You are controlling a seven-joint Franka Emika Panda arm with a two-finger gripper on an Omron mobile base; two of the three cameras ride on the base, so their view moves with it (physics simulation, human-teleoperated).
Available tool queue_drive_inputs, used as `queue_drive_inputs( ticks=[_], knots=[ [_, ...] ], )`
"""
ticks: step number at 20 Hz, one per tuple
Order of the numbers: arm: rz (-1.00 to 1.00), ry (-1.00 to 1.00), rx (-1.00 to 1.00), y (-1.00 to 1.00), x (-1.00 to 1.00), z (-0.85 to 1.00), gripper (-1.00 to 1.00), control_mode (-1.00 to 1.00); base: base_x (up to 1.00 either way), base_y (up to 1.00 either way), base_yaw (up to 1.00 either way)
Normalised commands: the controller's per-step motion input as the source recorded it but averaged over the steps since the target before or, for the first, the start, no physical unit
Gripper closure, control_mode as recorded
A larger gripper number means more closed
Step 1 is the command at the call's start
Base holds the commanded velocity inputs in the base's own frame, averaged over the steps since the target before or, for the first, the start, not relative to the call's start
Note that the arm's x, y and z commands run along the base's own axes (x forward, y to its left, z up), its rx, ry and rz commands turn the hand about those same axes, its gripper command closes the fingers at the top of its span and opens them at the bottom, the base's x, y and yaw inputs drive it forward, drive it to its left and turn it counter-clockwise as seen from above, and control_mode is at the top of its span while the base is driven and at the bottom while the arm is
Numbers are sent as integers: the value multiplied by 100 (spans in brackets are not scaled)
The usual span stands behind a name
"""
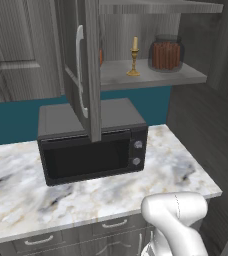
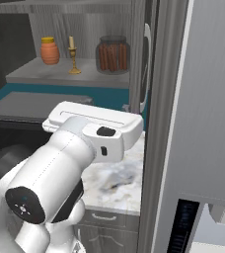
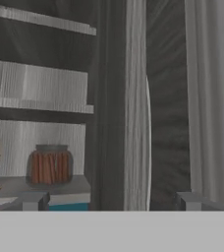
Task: Pick the jar and candle from the dining table and place them in the open cabinet. Close the cabinet after placing the objects.
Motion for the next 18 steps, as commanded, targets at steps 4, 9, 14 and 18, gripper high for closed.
queue_drive_inputs(
  ticks=[4,9,14,18],
  knots=[
    [0,0,0,-1,33,-29,-100,-100,0,0,0],
    [-1,-1,0,-16,20,-8,-100,-100,0,0,0],
    [-4,-3,0,-27,14,-1,-100,-100,0,0,0],
    [0,-1,0,-12,22,-8,-100,-100,0,0,0]
  ],
)
